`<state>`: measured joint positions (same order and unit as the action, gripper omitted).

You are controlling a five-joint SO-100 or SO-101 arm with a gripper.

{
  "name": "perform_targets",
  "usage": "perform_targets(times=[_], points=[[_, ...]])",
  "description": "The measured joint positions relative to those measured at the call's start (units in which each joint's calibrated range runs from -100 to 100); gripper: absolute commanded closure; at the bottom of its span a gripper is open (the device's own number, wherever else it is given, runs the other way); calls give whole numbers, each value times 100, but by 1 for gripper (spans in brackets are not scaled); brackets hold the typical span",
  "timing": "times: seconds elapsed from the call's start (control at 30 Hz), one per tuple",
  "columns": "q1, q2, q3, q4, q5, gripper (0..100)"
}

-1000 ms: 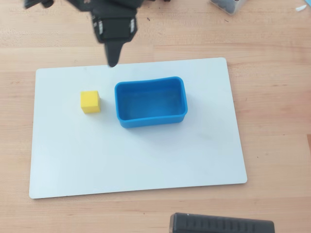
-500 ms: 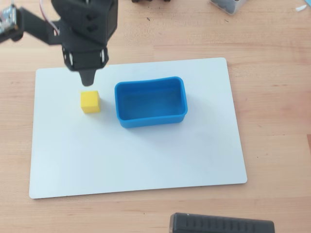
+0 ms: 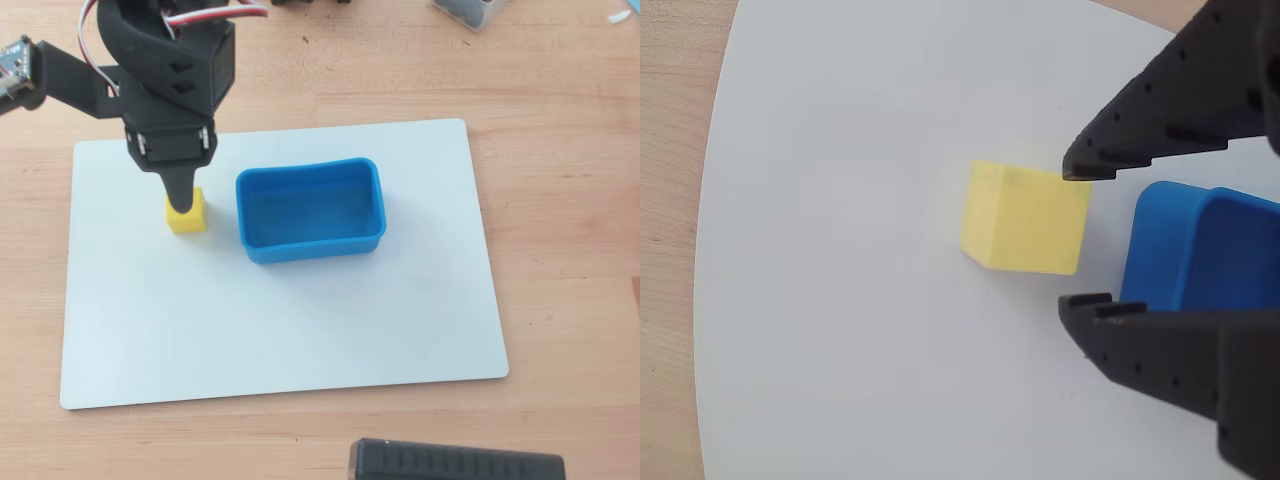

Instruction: Pick up yellow cube and drop it in the blue rectangular bin

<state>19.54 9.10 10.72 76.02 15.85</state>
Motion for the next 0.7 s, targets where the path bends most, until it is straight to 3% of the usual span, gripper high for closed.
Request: perform_targets(times=[0.7], points=[[139,564,-9,-242,-195,80]])
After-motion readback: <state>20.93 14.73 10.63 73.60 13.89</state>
